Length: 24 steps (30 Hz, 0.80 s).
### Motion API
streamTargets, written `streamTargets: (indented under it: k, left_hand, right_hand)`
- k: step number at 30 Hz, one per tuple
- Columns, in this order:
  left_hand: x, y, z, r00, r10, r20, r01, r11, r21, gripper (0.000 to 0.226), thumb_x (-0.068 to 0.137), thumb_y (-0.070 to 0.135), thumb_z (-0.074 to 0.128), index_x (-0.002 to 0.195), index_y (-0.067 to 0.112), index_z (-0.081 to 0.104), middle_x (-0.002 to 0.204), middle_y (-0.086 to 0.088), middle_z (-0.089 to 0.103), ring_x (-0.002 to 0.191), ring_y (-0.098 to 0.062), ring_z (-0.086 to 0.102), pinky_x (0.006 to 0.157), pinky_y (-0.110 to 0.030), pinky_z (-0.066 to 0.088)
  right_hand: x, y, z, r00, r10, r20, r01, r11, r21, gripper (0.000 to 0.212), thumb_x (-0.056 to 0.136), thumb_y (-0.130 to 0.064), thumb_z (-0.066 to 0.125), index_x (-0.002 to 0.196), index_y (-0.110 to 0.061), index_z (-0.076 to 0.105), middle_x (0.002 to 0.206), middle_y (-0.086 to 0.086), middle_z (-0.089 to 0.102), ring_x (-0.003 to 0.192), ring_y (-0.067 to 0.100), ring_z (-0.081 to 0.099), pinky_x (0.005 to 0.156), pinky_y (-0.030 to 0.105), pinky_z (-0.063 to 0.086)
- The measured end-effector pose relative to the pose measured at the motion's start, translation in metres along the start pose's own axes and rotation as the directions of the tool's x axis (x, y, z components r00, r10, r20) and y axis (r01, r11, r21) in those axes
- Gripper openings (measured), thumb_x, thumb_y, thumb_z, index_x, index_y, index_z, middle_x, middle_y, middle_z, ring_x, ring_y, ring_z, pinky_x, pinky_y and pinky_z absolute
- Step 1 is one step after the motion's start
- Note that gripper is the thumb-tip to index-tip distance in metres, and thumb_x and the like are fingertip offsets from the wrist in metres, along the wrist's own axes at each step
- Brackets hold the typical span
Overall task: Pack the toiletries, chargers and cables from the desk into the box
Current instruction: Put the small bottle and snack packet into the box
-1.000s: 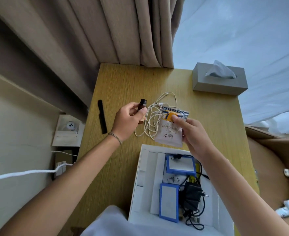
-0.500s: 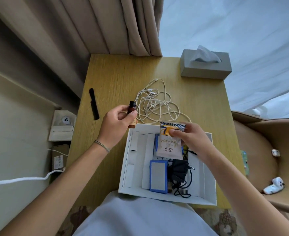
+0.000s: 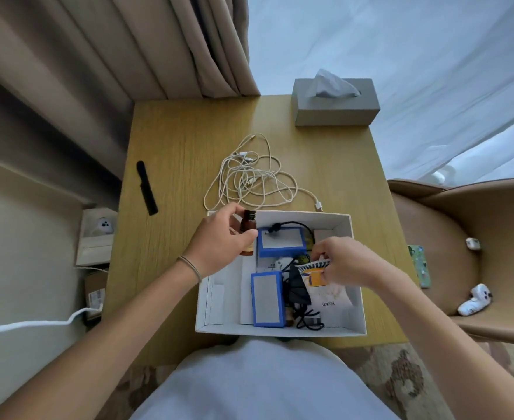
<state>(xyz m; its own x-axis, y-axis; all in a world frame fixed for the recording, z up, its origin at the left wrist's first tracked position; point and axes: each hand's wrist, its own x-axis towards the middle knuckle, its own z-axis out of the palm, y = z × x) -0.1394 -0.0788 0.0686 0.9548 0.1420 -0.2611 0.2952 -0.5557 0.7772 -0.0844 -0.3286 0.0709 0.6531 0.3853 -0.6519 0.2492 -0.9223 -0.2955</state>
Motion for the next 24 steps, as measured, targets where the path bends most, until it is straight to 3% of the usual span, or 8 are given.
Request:
streamTargets:
  k: [4,6,8,10,12,17,24]
  left_hand:
    - [-0.003,0.0,0.01,0.997,-0.035,0.069,0.027,0.993,0.116,0.023,0.085,0.031,0.07,0.103,0.024,0.058,0.084,0.006,0.07,0.073,-0.014,0.069,0.064,-0.033,0.061]
    - [-0.004,-0.001,0.013,0.992,-0.061,0.115,0.041,0.986,0.162,0.025,0.085,0.031,0.069,0.106,0.026,0.057,0.08,0.005,0.069,0.067,-0.012,0.068,0.059,-0.029,0.06]
    - [-0.006,-0.004,0.016,0.985,-0.072,0.156,0.034,0.971,0.236,0.028,0.084,0.029,0.068,0.109,0.031,0.054,0.075,0.004,0.067,0.065,-0.012,0.065,0.056,-0.027,0.056]
    - [-0.008,-0.008,0.021,0.979,-0.083,0.185,0.019,0.945,0.326,0.029,0.084,0.028,0.068,0.108,0.033,0.053,0.073,0.008,0.063,0.064,-0.008,0.061,0.05,-0.021,0.046]
    - [-0.011,-0.013,0.027,0.97,-0.117,0.215,0.021,0.915,0.403,0.026,0.083,0.027,0.071,0.103,0.031,0.055,0.075,0.011,0.06,0.067,-0.004,0.058,0.049,-0.017,0.04]
    - [-0.008,-0.025,0.048,0.885,-0.303,0.354,0.007,0.768,0.64,0.025,0.081,0.019,0.076,0.101,0.019,0.062,0.091,-0.002,0.065,0.084,-0.02,0.063,0.073,-0.031,0.057]
    - [-0.008,-0.045,0.063,0.774,-0.447,0.448,-0.049,0.662,0.748,0.026,0.089,0.016,0.069,0.113,0.007,0.066,0.107,-0.01,0.07,0.099,-0.025,0.067,0.088,-0.034,0.058]
  right_hand:
    - [0.001,0.001,0.014,1.0,0.013,-0.007,-0.014,0.99,-0.138,0.019,0.073,-0.003,0.056,0.083,-0.014,0.067,0.07,-0.001,0.059,0.064,0.021,0.057,0.049,0.027,0.04]
    - [0.001,0.001,0.022,0.999,0.025,-0.025,-0.03,0.974,-0.224,0.013,0.073,0.002,0.053,0.066,-0.009,0.051,0.063,0.002,0.049,0.059,0.024,0.051,0.047,0.027,0.036]
    - [0.0,0.0,0.026,0.998,0.001,-0.069,-0.018,0.966,-0.259,0.02,0.075,0.002,0.054,0.064,-0.012,0.044,0.066,0.003,0.048,0.062,0.023,0.05,0.048,0.03,0.038]
    - [0.001,0.001,0.027,0.987,-0.039,-0.153,0.001,0.97,-0.243,0.015,0.075,0.001,0.056,0.082,-0.012,0.062,0.082,0.004,0.062,0.083,0.027,0.06,0.062,0.035,0.052]
    - [0.002,0.001,0.026,0.971,-0.059,-0.23,0.018,0.984,-0.179,0.035,0.077,-0.002,0.058,0.107,-0.017,0.068,0.102,0.003,0.069,0.1,0.027,0.062,0.077,0.038,0.056]
    - [0.002,0.0,0.024,0.928,-0.111,-0.355,0.09,0.993,-0.073,0.043,0.085,-0.007,0.055,0.124,-0.023,0.065,0.112,-0.003,0.071,0.108,0.023,0.063,0.083,0.036,0.054]
    - [-0.001,-0.013,0.026,0.913,-0.161,-0.375,0.184,0.983,0.026,0.049,0.089,-0.007,0.048,0.134,-0.023,0.055,0.109,-0.004,0.071,0.105,0.022,0.062,0.081,0.035,0.051]
